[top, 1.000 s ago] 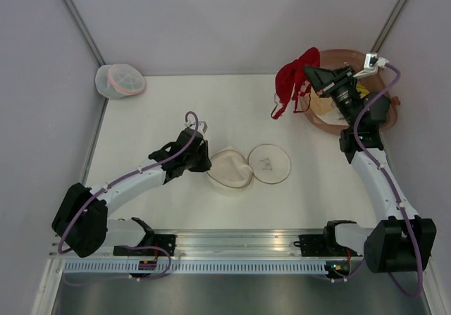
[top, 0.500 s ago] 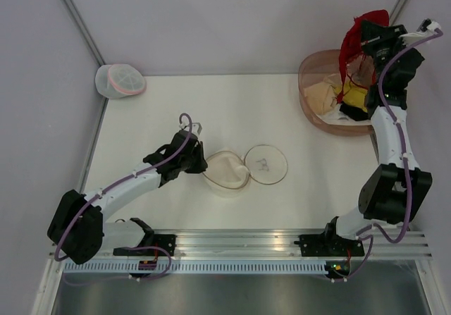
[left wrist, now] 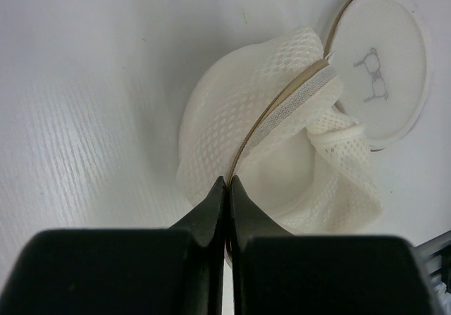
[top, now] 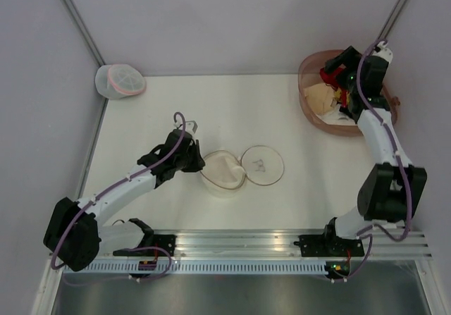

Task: Unzip the laundry bag and remove the bra

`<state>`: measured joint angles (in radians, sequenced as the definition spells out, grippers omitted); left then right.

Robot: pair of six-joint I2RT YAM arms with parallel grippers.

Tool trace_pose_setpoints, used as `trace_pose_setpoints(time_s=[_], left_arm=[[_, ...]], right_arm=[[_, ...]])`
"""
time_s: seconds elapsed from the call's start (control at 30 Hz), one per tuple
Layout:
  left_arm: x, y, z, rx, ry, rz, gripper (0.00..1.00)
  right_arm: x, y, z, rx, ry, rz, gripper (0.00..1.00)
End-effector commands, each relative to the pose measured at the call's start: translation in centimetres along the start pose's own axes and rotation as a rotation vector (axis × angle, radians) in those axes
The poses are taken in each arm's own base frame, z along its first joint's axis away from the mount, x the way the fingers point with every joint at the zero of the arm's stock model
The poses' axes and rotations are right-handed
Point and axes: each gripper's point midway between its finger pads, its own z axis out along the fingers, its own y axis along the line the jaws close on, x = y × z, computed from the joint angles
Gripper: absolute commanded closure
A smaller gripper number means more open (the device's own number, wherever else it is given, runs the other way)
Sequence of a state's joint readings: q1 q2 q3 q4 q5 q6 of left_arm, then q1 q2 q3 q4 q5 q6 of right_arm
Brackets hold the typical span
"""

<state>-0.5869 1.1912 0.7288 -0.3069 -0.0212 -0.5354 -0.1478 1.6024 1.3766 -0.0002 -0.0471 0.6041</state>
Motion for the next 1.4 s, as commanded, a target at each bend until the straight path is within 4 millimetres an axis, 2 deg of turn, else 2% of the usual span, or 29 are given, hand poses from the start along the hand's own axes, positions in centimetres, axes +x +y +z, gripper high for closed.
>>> trace_pose_setpoints(time_s=[0.0, 0.03, 0.07, 0.1, 0.13, 0.17, 0.27, 0.3, 0.37, 0.4, 0.5, 0.7, 0.9, 0.97, 1.0, 1.17, 1.37], left_arm=[[-1.7, 0.0, -1.0, 0.003, -0.065, -0.046, 0.98], [-1.9, 0.0, -1.1, 0.003, -0.076, -0.051, 0.98], [-2.1, 0.1, -1.1, 0.000, -0.083, -0.056, 0.98], [-2.3, 0.2, -1.1, 0.000, -0.087, -0.058, 0.98], [-2.3, 0.2, -1.1, -0.002, -0.086, -0.060, 0.98], [-2.4, 0.4, -1.0, -0.004, -0.087, -0.061, 0.98], [-2.0, 0.7, -0.9, -0.010, -0.080, -0.069, 0.98], [-2.0, 0.9, -0.8, -0.013, -0.083, -0.074, 0.98], [-1.7, 1.2, -0.6, -0.016, -0.084, -0.091, 0.98], [-1.6, 1.2, -0.5, -0.016, -0.082, -0.098, 0.98], [-1.2, 1.2, -0.3, -0.009, -0.075, -0.117, 0.98], [-0.8, 1.0, 0.0, 0.011, -0.070, -0.143, 0.98], [-0.6, 0.4, 0.0, 0.042, -0.063, -0.160, 0.98], [-0.6, 0.4, 0.1, 0.046, -0.063, -0.163, 0.98], [-0.6, 0.4, 0.1, 0.046, -0.064, -0.165, 0.98], [-0.4, 0.0, 0.3, 0.067, -0.052, -0.170, 0.98], [-0.2, -0.6, 0.5, 0.100, -0.038, -0.173, 0.98]], right_arm=[[1.3, 5.7, -8.3, -0.093, -0.004, -0.147, 0.02], [3.6, 6.5, -9.4, -0.108, 0.040, -0.155, 0.02], [4.4, 7.2, -11.4, -0.132, 0.049, -0.147, 0.02], [9.1, 6.5, -12.5, -0.121, 0.149, -0.159, 0.02], [11.1, 6.6, -13.4, -0.138, 0.184, -0.167, 0.04], [14.5, 6.0, -15.1, -0.126, 0.247, -0.212, 0.05], [18.7, 4.7, -16.9, -0.088, 0.342, -0.295, 0.07], [21.5, 3.6, -18.2, -0.068, 0.420, -0.338, 0.07], [23.8, 2.9, -19.3, -0.059, 0.479, -0.344, 0.09], [25.8, 2.3, -20.2, -0.062, 0.521, -0.362, 0.10], [28.5, 0.8, -21.5, -0.044, 0.576, -0.364, 0.17], [32.5, -2.7, -22.4, 0.018, 0.663, -0.345, 0.29], [35.9, -3.7, -21.8, 0.023, 0.725, -0.310, 0.40], [36.3, -3.3, -21.3, 0.015, 0.723, -0.296, 0.46], [36.4, -3.2, -21.1, 0.014, 0.719, -0.295, 0.58], [36.8, -2.8, -19.8, 0.026, 0.703, -0.305, 0.72], [37.3, -3.5, -18.7, 0.066, 0.690, -0.333, 0.71]])
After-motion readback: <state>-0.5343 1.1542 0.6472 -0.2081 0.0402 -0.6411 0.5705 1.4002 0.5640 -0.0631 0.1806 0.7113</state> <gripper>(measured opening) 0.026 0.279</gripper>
